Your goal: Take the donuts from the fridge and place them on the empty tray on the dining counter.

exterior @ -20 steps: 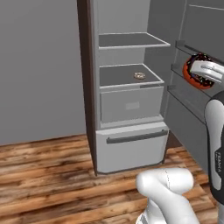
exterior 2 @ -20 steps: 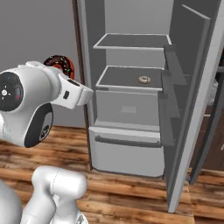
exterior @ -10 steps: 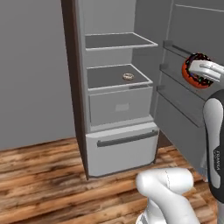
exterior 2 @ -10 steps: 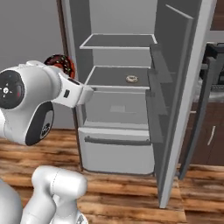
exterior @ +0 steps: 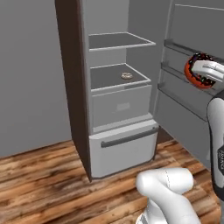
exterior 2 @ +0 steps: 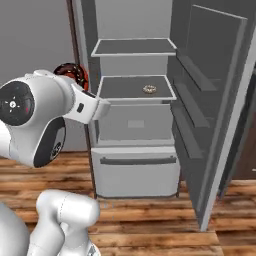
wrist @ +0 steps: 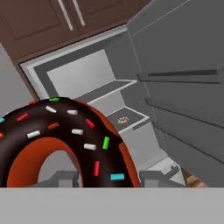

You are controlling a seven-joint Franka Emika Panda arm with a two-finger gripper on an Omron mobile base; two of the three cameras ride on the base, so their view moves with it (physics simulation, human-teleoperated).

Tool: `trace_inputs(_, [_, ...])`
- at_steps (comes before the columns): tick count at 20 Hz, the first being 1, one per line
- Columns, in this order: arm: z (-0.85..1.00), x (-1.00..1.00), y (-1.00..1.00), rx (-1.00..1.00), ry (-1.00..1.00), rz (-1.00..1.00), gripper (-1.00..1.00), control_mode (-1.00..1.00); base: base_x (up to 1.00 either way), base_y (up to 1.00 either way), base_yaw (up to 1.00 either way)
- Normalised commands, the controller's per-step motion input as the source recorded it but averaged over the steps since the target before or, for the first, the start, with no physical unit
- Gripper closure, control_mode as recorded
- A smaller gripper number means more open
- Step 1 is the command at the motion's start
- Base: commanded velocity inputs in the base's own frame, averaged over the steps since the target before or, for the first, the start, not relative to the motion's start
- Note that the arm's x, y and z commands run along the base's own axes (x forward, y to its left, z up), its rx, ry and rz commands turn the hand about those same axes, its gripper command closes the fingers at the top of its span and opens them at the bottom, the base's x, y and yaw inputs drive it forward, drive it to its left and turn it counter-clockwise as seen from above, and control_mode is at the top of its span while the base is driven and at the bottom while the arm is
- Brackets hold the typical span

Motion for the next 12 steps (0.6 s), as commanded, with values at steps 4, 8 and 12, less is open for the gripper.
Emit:
trace_inputs(4, [0.0,0.0,0.0,0.0,0.0,0.0,1.0,1.0,-0.25,1.0,-0.09])
trace_inputs(8, [0.0,0.0,0.0,0.0,0.0,0.0,1.0,1.0,-0.09,0.13,-0.97])
trace_inputs(12, [0.0,0.0,0.0,0.0,0.0,0.0,1.0,1.0,0.0,0.0,-1.0])
